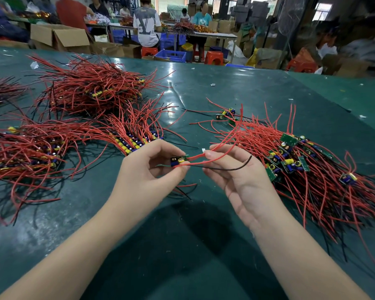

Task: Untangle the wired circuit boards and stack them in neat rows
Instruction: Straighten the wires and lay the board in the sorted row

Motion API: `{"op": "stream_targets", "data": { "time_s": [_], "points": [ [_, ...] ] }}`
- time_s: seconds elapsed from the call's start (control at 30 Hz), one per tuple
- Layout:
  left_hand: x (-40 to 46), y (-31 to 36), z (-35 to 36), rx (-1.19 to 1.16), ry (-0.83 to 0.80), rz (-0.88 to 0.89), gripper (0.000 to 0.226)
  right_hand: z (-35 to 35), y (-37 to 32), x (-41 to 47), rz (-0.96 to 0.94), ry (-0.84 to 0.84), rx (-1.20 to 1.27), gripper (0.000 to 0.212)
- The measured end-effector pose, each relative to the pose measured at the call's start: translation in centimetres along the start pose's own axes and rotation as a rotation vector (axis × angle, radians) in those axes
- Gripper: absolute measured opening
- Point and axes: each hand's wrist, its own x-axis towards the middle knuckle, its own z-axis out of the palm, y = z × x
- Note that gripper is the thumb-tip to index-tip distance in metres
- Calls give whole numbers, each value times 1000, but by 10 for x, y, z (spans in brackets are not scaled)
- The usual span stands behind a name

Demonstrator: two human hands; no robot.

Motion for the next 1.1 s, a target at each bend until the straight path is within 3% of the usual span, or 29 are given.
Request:
{"op": "stream_targets", "data": {
  "time_s": [0.1, 0.2, 0.27, 0.37, 0.47, 0.57, 0.87, 0.97, 1.1],
  "points": [
    [1, 1, -1, -62, 0, -69, 12, -1, -1, 1, 16, -12, 24, 23],
    [3, 1, -1, -97, -45, -120, 17, 1, 0, -1, 16, -57, 40, 12],
    [4, 1, -1, -95, -69, -128, 19, 1, 0, -2, 14, -81, 29, 14],
    [5, 1, -2, -118, -91, -168, 4, 0, -1, -3, 6, -105, -1, 21],
    [5, 0, -2, -129, -123, -208, 15, -1, -2, -2, 3, -118, -18, 25],
    [5, 2, -1, -146, -115, -208, 13, -1, -2, -1, -7, -125, -15, 14],
    [6, 1, -4, -144, -74, -225, 5, -7, -9, 4, 17, -19, 118, 7],
    [6, 0, -7, -150, -64, -243, 18, -10, -12, 7, 11, 0, 137, 9],
    [6, 0, -6, -202, -87, -283, 7, -14, -16, 8, 32, -16, 158, 7]
  ]
}}
